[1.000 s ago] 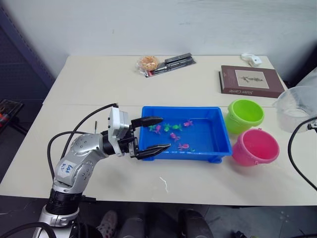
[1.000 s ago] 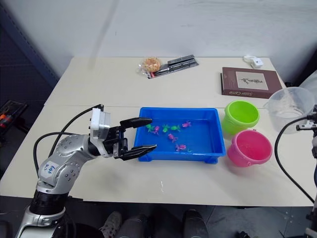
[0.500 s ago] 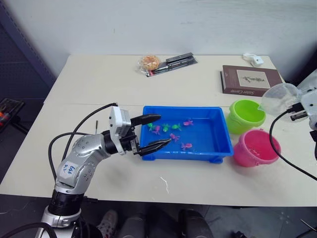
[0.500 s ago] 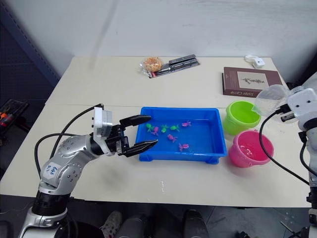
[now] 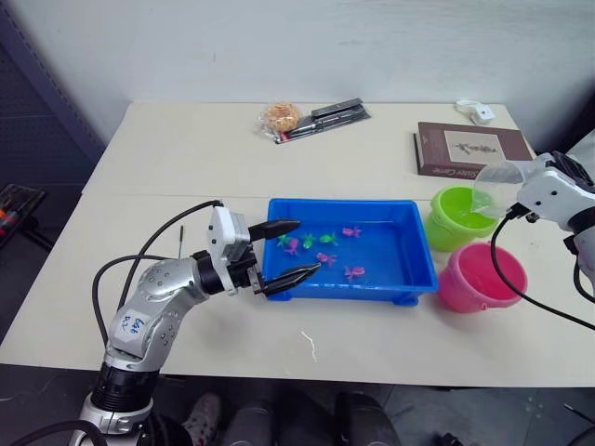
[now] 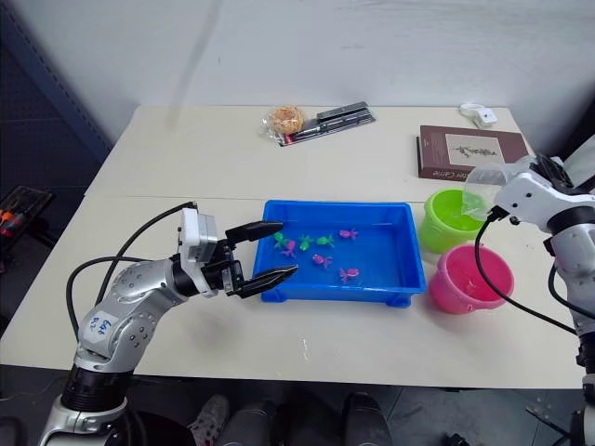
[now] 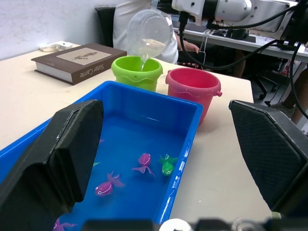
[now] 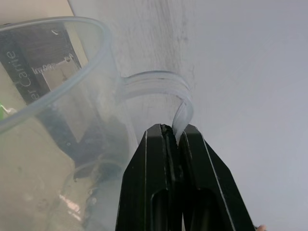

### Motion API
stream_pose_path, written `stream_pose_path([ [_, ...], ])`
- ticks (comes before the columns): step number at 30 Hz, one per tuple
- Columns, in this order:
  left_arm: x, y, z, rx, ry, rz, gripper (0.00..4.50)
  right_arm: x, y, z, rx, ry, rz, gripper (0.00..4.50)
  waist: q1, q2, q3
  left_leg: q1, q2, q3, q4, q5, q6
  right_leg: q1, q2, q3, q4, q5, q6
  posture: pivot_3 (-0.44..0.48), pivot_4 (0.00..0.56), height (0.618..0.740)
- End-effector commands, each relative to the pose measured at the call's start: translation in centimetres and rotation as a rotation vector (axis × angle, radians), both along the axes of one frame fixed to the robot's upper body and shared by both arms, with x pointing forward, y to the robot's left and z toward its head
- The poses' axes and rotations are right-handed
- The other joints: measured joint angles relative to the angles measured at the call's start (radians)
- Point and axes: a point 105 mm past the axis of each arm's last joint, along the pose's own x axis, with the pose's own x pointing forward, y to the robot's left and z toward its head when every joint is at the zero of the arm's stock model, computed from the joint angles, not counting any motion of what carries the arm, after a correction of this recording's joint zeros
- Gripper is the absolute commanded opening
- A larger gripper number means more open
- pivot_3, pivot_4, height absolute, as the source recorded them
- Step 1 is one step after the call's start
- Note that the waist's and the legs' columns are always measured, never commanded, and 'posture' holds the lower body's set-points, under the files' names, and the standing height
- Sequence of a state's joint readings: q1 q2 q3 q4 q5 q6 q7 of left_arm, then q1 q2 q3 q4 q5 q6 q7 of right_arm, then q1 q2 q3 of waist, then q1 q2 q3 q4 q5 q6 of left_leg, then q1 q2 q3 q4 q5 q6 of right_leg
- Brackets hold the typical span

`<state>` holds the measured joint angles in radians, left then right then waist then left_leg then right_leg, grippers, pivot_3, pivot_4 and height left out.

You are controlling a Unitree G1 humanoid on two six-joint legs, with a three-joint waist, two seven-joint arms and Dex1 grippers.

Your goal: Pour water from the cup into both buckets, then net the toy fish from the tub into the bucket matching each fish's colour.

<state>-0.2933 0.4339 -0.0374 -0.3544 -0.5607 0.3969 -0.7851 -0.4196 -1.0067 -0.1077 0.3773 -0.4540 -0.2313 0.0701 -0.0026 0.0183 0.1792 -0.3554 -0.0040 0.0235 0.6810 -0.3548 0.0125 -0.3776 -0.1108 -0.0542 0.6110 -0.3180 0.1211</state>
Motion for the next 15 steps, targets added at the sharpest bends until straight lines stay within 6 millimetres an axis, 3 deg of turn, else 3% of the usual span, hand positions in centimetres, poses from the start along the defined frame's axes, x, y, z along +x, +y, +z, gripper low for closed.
stream_pose_path([
  [1,-0.7,-0.4,0.88,-0.017,-0.053,-0.011,4.5,-0.16,-0.21,2.17,-0.096,-0.067,-0.013,0.05,0.0,0.0,0.0,0.0,0.0,0.0,0.0,0.0,0.0,0.0,0.0,0.0,0.0,0.0,0.0,0.0,0.15,0.738],
  [15,-1.03,-0.85,0.65,-0.043,-0.041,-0.008,4.5,0.08,-0.29,2.95,-0.262,-0.096,0.007,0.05,-0.001,0.0,0.0,0.0,0.0,0.0,0.0,0.0,0.0,0.0,0.0,-0.001,0.0,0.0,0.0,0.0,0.15,0.738],
])
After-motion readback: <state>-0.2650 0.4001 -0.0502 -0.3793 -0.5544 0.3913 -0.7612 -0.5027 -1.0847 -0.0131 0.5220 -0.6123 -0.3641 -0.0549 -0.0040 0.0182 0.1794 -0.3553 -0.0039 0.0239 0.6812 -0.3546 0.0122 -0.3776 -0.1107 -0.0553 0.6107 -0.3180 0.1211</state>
